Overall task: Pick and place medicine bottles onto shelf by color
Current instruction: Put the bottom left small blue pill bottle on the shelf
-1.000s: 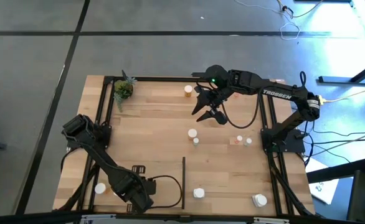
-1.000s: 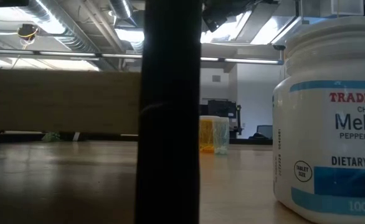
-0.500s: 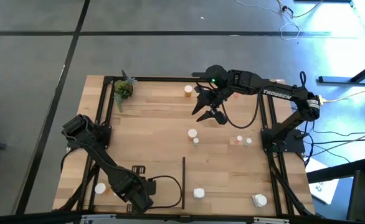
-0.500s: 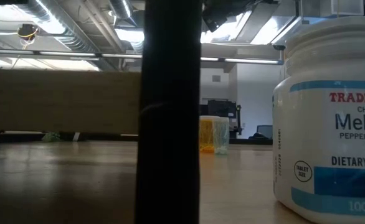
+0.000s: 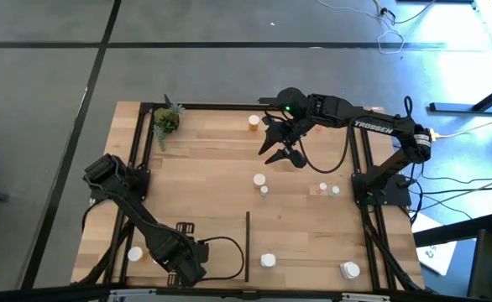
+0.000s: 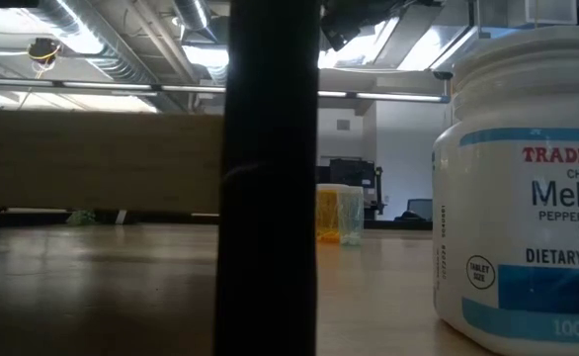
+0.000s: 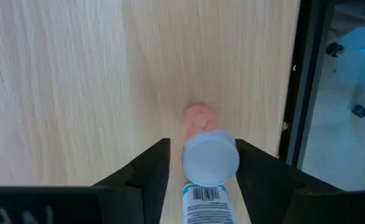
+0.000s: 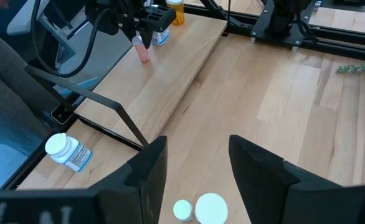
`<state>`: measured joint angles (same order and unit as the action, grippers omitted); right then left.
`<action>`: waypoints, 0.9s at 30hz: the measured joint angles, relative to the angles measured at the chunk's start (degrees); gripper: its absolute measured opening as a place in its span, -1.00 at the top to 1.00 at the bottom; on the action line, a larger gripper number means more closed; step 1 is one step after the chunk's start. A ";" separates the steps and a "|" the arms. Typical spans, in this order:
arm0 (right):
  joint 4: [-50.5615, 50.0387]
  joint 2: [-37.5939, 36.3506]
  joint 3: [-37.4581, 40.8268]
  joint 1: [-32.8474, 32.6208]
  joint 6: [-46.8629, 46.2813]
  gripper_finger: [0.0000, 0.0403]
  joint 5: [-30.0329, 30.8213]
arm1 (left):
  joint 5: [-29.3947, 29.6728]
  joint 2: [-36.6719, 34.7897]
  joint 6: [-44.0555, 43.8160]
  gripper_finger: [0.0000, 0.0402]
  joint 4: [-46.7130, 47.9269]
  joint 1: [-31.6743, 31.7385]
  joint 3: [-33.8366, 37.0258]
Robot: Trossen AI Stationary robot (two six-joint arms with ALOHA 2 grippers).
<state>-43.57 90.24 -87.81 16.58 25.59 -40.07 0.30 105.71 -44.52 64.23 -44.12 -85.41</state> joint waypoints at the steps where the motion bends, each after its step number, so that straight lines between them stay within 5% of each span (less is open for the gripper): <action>1: -0.01 0.00 0.00 0.02 0.00 0.13 0.00 | 0.00 0.00 0.10 0.14 0.19 0.00 0.00; 12: -0.02 0.00 0.00 0.02 0.01 0.13 0.00 | 2.36 -0.92 -1.06 -0.01 0.04 -0.15 -0.25; 27: 0.04 0.00 0.00 0.00 -0.01 0.13 0.00 | 4.73 -0.81 0.07 -0.02 9.76 -2.33 -10.08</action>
<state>-43.53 90.24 -87.81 16.58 25.59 -40.07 5.02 104.90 -44.45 73.99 -46.45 -95.48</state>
